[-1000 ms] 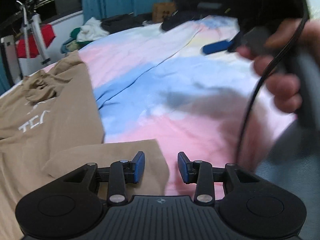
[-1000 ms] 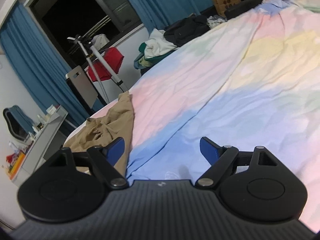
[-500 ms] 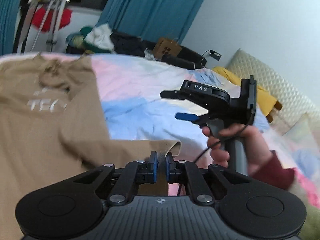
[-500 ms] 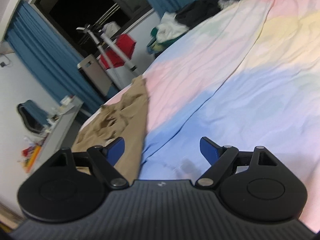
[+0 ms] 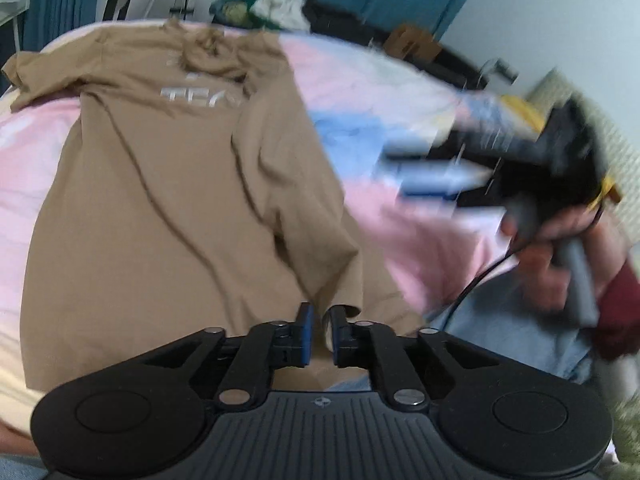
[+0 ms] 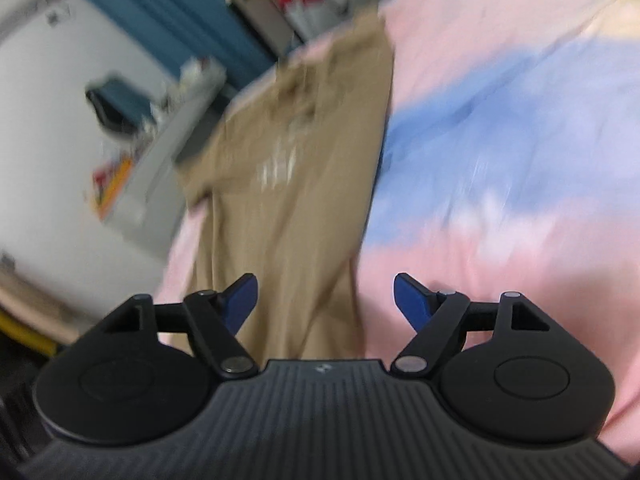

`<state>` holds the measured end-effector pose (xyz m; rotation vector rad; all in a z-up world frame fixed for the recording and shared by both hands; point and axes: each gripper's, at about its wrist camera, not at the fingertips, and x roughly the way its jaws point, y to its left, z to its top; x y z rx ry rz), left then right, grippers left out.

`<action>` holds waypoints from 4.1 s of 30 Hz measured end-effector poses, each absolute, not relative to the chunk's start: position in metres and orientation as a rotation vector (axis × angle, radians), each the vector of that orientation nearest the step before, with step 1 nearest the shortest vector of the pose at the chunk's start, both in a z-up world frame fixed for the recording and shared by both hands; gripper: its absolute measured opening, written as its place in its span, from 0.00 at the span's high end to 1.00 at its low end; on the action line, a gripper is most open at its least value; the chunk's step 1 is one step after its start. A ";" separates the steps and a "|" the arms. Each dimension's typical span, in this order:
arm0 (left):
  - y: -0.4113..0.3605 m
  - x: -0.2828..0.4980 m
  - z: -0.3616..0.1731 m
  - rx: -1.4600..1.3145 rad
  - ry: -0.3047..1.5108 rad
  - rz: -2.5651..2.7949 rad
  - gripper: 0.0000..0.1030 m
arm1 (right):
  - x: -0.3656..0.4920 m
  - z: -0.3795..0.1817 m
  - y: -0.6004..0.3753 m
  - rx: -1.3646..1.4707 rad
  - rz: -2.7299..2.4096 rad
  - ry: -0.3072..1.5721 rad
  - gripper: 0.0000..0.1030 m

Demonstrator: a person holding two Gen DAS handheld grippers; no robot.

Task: Fold clothes

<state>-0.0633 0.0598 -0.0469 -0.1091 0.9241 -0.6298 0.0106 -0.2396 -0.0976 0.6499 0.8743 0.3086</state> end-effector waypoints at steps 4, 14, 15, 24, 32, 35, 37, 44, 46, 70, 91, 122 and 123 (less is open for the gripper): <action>0.071 -0.062 -0.041 -0.210 0.851 -0.641 0.71 | 0.009 -0.108 -0.203 0.536 0.342 1.014 0.24; 0.112 -0.059 -0.035 -0.392 0.798 -0.563 0.55 | -0.001 -0.097 -0.156 0.247 0.297 1.141 0.91; 0.116 -0.059 -0.035 -0.412 0.798 -0.557 0.54 | -0.004 -0.091 -0.159 0.257 0.300 1.143 0.92; 0.128 -0.056 -0.037 -0.467 0.810 -0.527 0.54 | -0.021 -0.078 -0.155 0.160 0.316 1.181 0.95; 0.136 -0.044 -0.035 -0.488 0.820 -0.444 0.42 | -0.021 -0.081 -0.170 0.205 0.276 1.160 0.91; 0.146 -0.027 -0.030 -0.507 0.828 -0.373 0.39 | -0.013 -0.061 -0.175 0.214 0.257 1.068 0.91; 0.152 -0.011 -0.026 -0.509 0.825 -0.331 0.36 | -0.006 -0.047 -0.177 0.217 0.244 0.989 0.91; 0.182 0.078 -0.029 -0.566 0.808 -0.106 0.22 | 0.036 -0.026 -0.175 0.321 0.183 0.736 0.70; 0.189 0.104 -0.037 -0.571 0.796 -0.047 0.22 | 0.055 -0.037 -0.171 0.382 0.154 0.667 0.42; 0.249 0.295 -0.115 -0.807 0.479 0.121 0.30 | 0.118 -0.137 -0.161 0.458 0.056 0.650 0.23; 0.051 0.341 0.001 -0.057 0.484 0.089 0.95 | 0.095 -0.117 -0.231 0.661 -0.178 0.452 0.23; -0.054 0.214 -0.011 0.063 0.733 -0.319 0.22 | 0.111 -0.131 -0.234 0.624 -0.116 0.434 0.23; -0.035 0.198 -0.006 0.049 0.748 -0.314 0.22 | 0.109 -0.129 -0.231 0.605 -0.105 0.436 0.23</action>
